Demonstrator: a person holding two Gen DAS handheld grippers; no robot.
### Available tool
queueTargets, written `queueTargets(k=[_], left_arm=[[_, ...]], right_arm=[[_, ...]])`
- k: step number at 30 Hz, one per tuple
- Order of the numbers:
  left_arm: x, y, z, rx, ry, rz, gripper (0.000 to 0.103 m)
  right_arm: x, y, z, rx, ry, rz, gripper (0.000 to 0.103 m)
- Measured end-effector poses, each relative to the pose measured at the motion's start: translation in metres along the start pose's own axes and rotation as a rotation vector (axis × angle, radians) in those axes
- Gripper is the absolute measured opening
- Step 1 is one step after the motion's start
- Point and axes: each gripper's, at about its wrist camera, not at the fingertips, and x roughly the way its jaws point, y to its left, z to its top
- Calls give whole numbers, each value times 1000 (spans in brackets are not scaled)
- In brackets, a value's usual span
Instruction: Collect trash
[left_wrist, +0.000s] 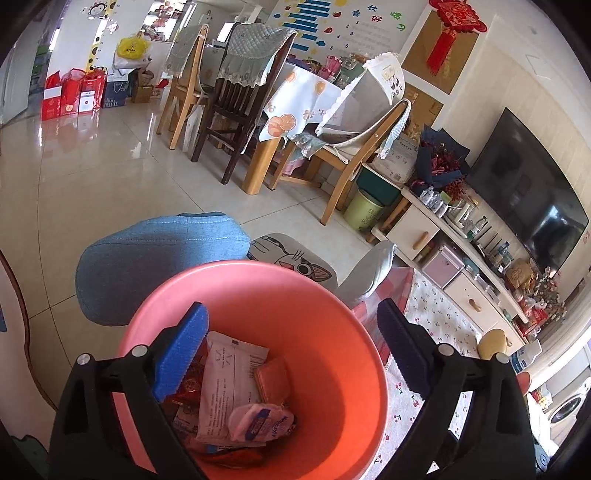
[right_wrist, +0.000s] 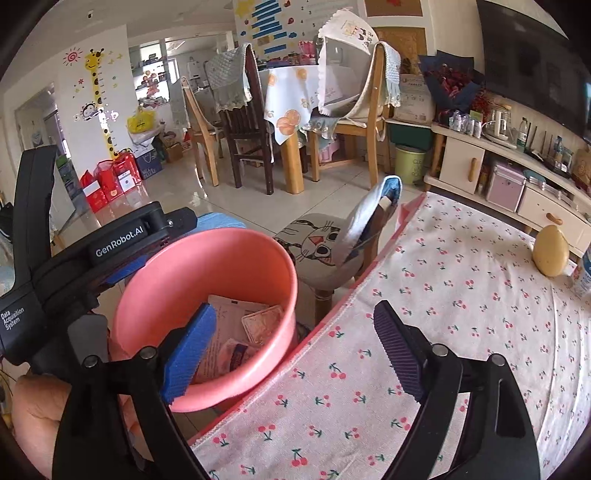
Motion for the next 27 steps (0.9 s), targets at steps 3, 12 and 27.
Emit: queueTargets(k=[3, 12, 27], left_arm=[[-4, -13, -1, 57, -11, -3, 99], [-17, -67, -17, 245, -47, -99, 99], [-21, -144, -62, 418, 4, -114, 99]], right_arm=[[-9, -12, -7, 12, 3, -27, 88], [-40, -48, -33, 44, -4, -110, 89], [-94, -118, -74, 93, -76, -279, 89]])
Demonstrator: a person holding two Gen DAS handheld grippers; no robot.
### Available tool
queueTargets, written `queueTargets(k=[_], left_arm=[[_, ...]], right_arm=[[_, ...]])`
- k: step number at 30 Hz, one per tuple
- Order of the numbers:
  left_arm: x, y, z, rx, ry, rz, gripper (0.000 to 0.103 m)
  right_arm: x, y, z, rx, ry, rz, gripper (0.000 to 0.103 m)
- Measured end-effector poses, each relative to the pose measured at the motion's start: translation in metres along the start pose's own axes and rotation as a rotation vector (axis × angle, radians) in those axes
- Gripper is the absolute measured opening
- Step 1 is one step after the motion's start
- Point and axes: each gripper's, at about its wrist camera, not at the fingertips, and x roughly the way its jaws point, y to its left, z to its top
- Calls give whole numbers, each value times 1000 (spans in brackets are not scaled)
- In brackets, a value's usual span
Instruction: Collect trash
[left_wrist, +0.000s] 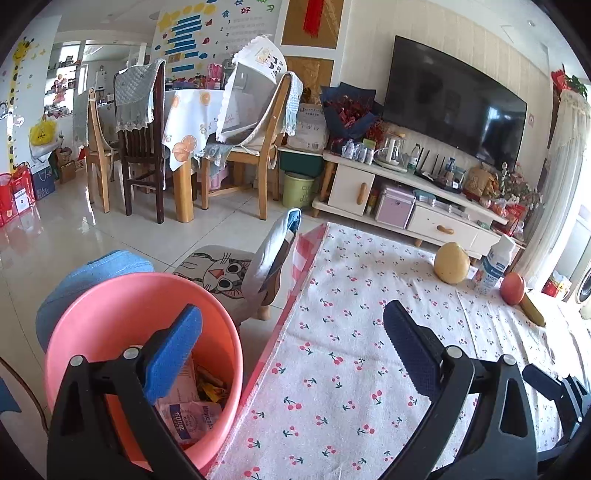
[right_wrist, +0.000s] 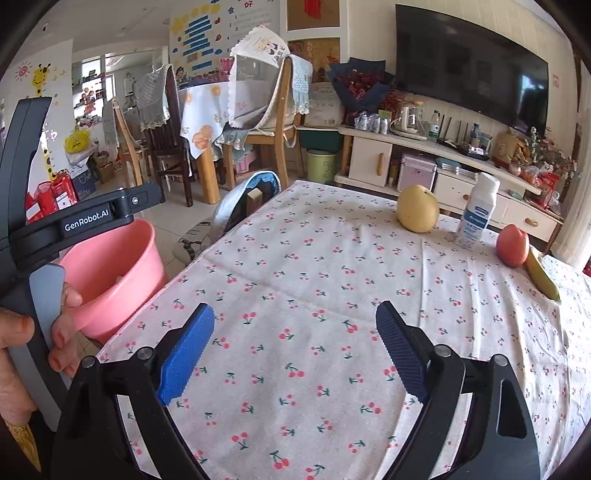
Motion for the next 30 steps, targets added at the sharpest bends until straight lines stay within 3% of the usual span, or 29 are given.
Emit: queueTargets(k=[19, 30], left_arm=[[-14, -91, -24, 172, 19, -23, 99], [-40, -130, -33, 213, -38, -33, 99]], right_arm=[[-35, -76, -14, 40, -89, -137, 90], [-70, -122, -20, 113, -160, -209, 92]])
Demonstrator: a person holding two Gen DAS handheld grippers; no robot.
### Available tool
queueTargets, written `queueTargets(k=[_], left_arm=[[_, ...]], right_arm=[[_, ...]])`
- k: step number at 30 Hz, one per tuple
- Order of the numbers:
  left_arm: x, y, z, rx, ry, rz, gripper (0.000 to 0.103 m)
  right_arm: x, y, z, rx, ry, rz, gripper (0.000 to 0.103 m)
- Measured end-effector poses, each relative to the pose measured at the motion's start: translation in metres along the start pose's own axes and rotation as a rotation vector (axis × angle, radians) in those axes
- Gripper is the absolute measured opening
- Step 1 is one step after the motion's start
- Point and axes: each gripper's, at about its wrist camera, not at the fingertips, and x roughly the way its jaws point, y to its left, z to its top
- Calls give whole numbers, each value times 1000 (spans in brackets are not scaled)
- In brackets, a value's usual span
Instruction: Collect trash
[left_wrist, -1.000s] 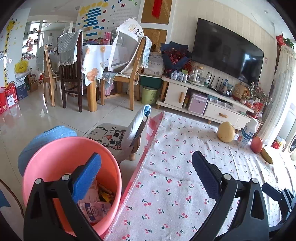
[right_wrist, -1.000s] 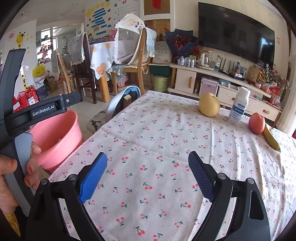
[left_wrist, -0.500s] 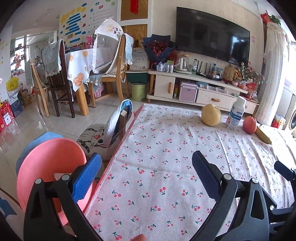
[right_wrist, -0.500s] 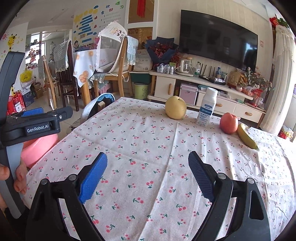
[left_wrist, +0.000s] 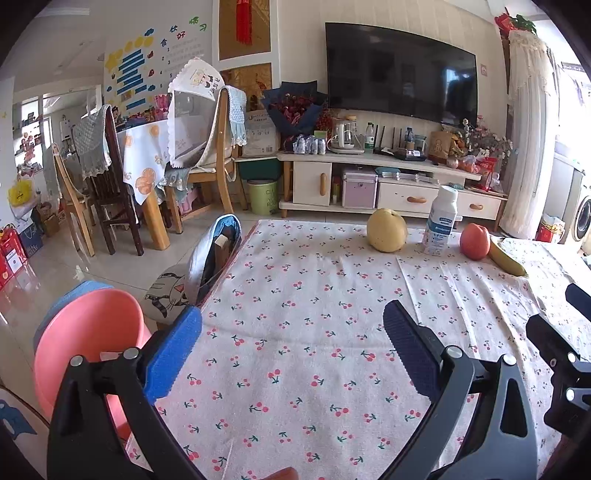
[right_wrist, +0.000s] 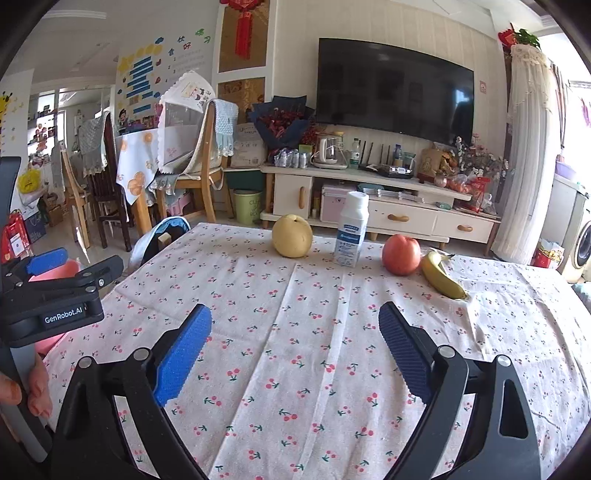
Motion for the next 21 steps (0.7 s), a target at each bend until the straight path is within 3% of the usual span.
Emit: queueTargets(k=[14, 21], left_arm=[[-29, -71, -2, 61, -31, -76, 99], [-44, -102, 3, 40, -47, -135, 99]], right_arm=[[-37, -73, 1, 80, -98, -134, 94], [-55, -99, 0, 81, -161, -216, 94]])
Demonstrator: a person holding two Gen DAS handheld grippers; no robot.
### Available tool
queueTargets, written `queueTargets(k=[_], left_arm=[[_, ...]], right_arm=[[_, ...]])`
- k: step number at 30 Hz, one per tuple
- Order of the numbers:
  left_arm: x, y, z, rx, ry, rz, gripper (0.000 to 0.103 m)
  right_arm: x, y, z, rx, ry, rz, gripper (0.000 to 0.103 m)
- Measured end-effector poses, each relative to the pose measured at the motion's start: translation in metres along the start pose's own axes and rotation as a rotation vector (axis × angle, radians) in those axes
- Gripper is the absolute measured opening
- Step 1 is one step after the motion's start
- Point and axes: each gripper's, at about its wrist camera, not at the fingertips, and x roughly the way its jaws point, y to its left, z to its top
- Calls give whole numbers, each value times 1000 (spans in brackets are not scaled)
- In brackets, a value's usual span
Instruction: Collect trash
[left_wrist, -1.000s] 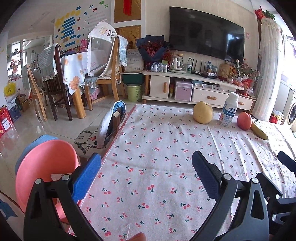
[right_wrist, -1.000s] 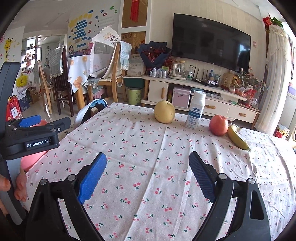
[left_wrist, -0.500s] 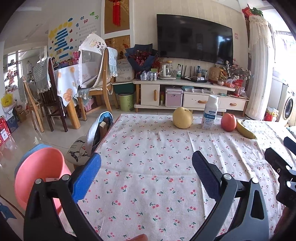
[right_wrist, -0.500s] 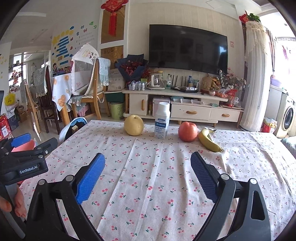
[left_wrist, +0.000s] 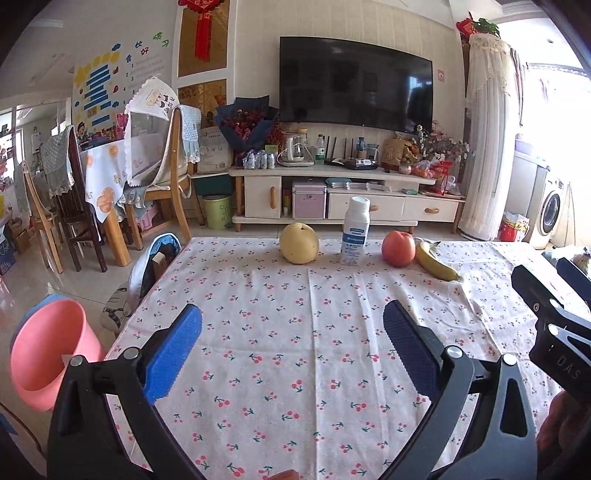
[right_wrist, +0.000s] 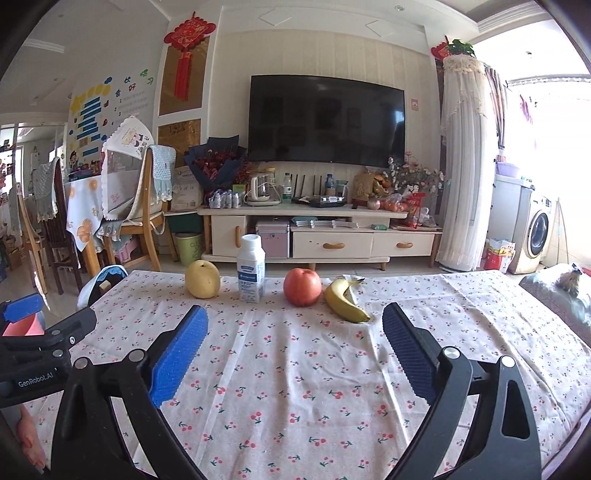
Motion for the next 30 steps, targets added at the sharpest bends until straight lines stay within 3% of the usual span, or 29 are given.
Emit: queueTargets(k=[9, 17, 30], left_arm=[[-16, -35, 13, 23, -86, -36, 99], [-24, -61, 19, 73, -120, -17, 99], [-31, -70, 23, 72, -135, -12, 99]], right_arm=[[-22, -31, 7, 14, -112, -69, 96], [-29, -52, 7, 56, -122, -81, 96], [-33, -61, 10, 77, -127, -65, 96]])
